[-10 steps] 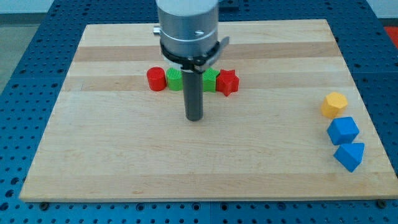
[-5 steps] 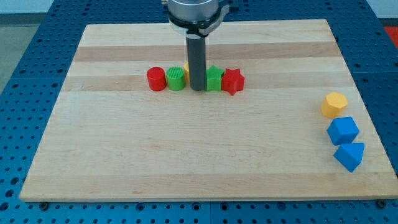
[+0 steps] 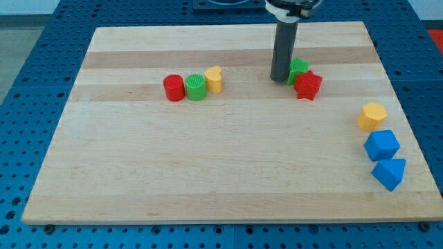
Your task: Place the stars diagonally to each other
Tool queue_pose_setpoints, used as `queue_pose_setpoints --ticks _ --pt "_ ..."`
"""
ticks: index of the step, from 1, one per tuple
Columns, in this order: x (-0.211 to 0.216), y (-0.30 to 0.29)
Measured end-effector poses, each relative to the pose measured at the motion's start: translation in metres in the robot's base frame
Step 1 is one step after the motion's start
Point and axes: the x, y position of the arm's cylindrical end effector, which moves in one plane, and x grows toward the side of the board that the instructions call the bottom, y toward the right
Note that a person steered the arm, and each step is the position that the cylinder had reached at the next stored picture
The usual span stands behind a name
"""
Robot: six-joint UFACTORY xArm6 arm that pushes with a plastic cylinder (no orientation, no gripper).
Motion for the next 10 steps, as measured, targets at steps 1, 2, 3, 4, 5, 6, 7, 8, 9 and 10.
queue_pose_setpoints --ticks 1,2,3,4,5,6,7,8,9,10 --pt "0.007 0.008" --pt "0.012 0.036" --pt "0.018 0.071" --pt "0.025 0.094" --pt "0.027 0.097" --pt "0.026 0.097" --pt "0.022 0.097" --pt "0.021 0.097" --pt "0.021 0.097" --pt "0.011 0.094"
